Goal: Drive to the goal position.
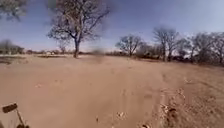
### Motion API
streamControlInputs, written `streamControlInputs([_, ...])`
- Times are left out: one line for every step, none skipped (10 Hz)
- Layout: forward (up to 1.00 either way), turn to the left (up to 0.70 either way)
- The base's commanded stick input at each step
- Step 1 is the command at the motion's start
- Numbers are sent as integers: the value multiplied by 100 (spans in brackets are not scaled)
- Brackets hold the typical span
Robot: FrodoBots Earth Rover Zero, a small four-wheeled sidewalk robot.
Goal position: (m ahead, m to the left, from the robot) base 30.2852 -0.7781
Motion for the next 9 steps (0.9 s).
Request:
streamControlInputs([100,0])
streamControlInputs([100,0])
streamControlInputs([100,0])
streamControlInputs([100,0])
streamControlInputs([100,0])
streamControlInputs([100,0])
streamControlInputs([100,0])
streamControlInputs([100,0])
streamControlInputs([100,0])
